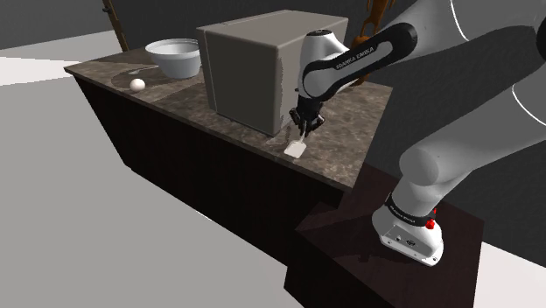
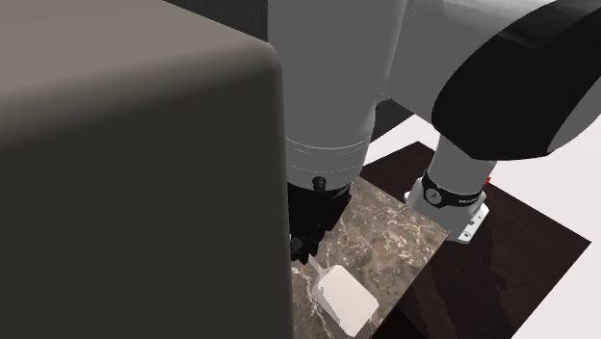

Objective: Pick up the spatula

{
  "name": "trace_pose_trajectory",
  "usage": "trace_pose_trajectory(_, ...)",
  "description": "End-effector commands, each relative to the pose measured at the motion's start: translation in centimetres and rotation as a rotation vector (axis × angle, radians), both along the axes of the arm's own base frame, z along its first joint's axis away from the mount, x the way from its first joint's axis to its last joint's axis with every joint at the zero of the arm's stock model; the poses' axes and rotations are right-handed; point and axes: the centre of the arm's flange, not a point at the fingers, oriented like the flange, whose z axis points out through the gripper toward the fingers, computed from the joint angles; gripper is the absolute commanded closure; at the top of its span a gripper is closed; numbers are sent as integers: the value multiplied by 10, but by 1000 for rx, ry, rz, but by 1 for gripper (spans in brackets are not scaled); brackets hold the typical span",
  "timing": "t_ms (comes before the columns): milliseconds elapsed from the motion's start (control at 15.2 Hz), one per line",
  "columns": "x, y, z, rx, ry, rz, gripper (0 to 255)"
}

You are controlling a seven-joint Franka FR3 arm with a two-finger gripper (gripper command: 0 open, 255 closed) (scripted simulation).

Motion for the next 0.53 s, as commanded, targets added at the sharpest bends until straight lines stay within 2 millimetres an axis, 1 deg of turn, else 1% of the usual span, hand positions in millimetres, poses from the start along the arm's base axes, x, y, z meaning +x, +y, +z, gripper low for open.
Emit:
trace_pose_trajectory(0, 0, 0, 10, 0, 0, 0, 255)
trace_pose_trajectory(330, 0, 0, 37, 0, 0, 0, 255)
trace_pose_trajectory(462, 0, 0, 38, 0, 0, 0, 255)
